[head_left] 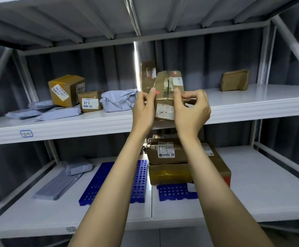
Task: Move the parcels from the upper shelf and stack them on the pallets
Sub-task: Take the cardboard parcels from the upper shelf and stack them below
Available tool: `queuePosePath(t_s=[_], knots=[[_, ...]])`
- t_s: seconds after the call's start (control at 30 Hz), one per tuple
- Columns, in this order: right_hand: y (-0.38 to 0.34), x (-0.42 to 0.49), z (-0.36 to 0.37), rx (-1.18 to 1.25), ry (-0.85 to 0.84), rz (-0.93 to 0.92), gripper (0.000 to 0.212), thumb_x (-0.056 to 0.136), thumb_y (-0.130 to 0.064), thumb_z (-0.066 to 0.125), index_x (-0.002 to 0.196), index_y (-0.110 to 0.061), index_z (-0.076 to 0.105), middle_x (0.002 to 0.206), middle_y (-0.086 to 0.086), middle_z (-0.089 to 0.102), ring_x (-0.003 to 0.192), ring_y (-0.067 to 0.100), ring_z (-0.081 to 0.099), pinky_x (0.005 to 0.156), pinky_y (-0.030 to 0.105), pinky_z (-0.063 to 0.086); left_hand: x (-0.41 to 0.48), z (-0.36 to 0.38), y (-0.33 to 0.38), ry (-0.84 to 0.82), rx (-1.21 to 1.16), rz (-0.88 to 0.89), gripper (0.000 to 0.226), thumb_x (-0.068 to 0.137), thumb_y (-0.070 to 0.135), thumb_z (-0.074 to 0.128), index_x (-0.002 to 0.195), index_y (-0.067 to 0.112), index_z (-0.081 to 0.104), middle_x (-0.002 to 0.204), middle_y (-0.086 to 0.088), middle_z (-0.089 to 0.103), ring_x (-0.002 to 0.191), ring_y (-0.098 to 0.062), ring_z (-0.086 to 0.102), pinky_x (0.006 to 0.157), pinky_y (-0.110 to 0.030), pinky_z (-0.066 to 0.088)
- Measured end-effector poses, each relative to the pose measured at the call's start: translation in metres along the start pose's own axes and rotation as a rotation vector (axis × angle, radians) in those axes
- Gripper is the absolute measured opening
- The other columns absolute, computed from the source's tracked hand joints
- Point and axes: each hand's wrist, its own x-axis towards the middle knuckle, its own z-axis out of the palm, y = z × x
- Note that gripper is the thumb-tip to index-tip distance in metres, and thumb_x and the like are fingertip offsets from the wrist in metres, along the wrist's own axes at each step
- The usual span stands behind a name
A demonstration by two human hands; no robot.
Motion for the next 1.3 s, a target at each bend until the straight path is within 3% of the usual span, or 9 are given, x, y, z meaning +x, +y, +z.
queuePosePath(t_s=[0.1, 0.17, 0.27, 0.33, 0.6, 0.77, 0.9, 1.13, 1.3], knots=[[-0.003, -0.008, -0.008, 0.107, 0.057, 0.094, 0.02, 0.081, -0.026, 0.07, 0.079, -0.016, 0.053, 0.076, -0.01, 0.059, 0.068, 0.002, 0.057, 0.065, 0.017, 0.045, -0.006, 0.001, 0.003, 0.043, -0.08, -0.007, 0.028, 0.094, 0.028, 0.053, 0.073, 0.017, 0.039, 0.071, 0.005, 0.045, 0.067, -0.007, 0.045, 0.066, -0.024, 0.037], [0.0, -0.013, -0.012, 0.183, 0.016, 0.209, 0.02, 0.081, -0.019, 0.07, 0.092, -0.018, 0.053, 0.089, -0.009, 0.06, 0.078, 0.007, 0.061, 0.069, 0.023, 0.052, -0.013, 0.003, 0.004, 0.04, -0.115, -0.016, 0.028, 0.093, 0.016, 0.054, 0.07, 0.018, 0.037, 0.068, 0.01, 0.045, 0.062, -0.001, 0.043, 0.062, -0.02, 0.037], [0.008, -0.023, -0.018, 0.307, -0.077, 0.377, 0.03, 0.086, -0.016, 0.065, 0.113, -0.017, 0.051, 0.111, -0.001, 0.059, 0.097, 0.007, 0.062, 0.075, 0.019, 0.054, -0.026, 0.006, -0.002, -0.009, -0.175, -0.027, 0.022, 0.087, 0.014, 0.058, 0.072, 0.016, 0.041, 0.08, 0.007, 0.056, 0.073, -0.007, 0.052, 0.069, -0.024, 0.042], [0.012, -0.032, -0.022, 0.364, -0.122, 0.423, 0.032, 0.09, -0.013, 0.06, 0.12, -0.011, 0.05, 0.108, -0.005, 0.06, 0.093, -0.005, 0.061, 0.075, 0.014, 0.051, -0.034, 0.008, -0.007, -0.02, -0.211, -0.029, 0.017, 0.077, 0.019, 0.06, 0.076, 0.018, 0.043, 0.09, 0.004, 0.059, 0.083, -0.014, 0.055, 0.078, -0.034, 0.046], [0.036, -0.081, -0.055, 0.437, -0.178, 0.455, 0.046, 0.081, -0.027, 0.06, 0.125, -0.024, 0.045, 0.123, 0.0, 0.058, 0.11, 0.009, 0.06, 0.086, 0.024, 0.052, -0.074, 0.017, -0.027, 0.014, -0.27, 0.005, 0.031, 0.079, 0.017, 0.069, 0.104, 0.011, 0.052, 0.11, -0.01, 0.062, 0.095, -0.015, 0.063, 0.078, -0.021, 0.052], [0.057, -0.109, -0.081, 0.398, -0.146, 0.552, 0.066, 0.082, -0.032, 0.059, 0.142, -0.021, 0.031, 0.132, -0.001, 0.053, 0.115, 0.006, 0.057, 0.084, 0.019, 0.052, -0.1, 0.022, -0.053, -0.095, -0.274, -0.098, 0.049, 0.074, 0.021, 0.073, 0.115, 0.008, 0.05, 0.117, -0.014, 0.064, 0.092, -0.023, 0.067, 0.085, -0.036, 0.056], [0.073, -0.131, -0.097, 0.313, -0.081, 0.602, 0.079, 0.077, -0.049, 0.058, 0.145, -0.022, 0.027, 0.139, 0.002, 0.048, 0.123, 0.014, 0.052, 0.096, 0.033, 0.05, -0.117, 0.028, -0.072, -0.192, -0.193, -0.125, 0.054, 0.071, 0.027, 0.079, 0.118, 0.012, 0.055, 0.109, -0.006, 0.07, 0.098, -0.021, 0.068, 0.087, -0.036, 0.055], [0.098, -0.146, -0.12, 0.219, -0.022, 0.643, 0.048, 0.085, -0.034, 0.052, 0.129, -0.039, 0.035, 0.123, -0.021, 0.052, 0.111, 0.006, 0.059, 0.086, 0.026, 0.054, -0.141, 0.043, -0.096, -0.292, -0.069, -0.151, 0.03, 0.079, 0.015, 0.076, 0.108, 0.012, 0.067, 0.107, 0.001, 0.069, 0.099, -0.009, 0.066, 0.085, -0.026, 0.054], [0.125, -0.143, -0.136, 0.045, 0.014, 0.775, 0.042, 0.094, -0.023, 0.055, 0.133, -0.026, 0.038, 0.118, -0.008, 0.054, 0.094, 0.001, 0.057, 0.077, 0.018, 0.046, -0.162, 0.063, -0.117, -0.303, -0.016, -0.293, 0.03, 0.084, 0.015, 0.072, 0.113, 0.01, 0.067, 0.102, 0.008, 0.068, 0.089, 0.009, 0.062, 0.071, -0.007, 0.048]])
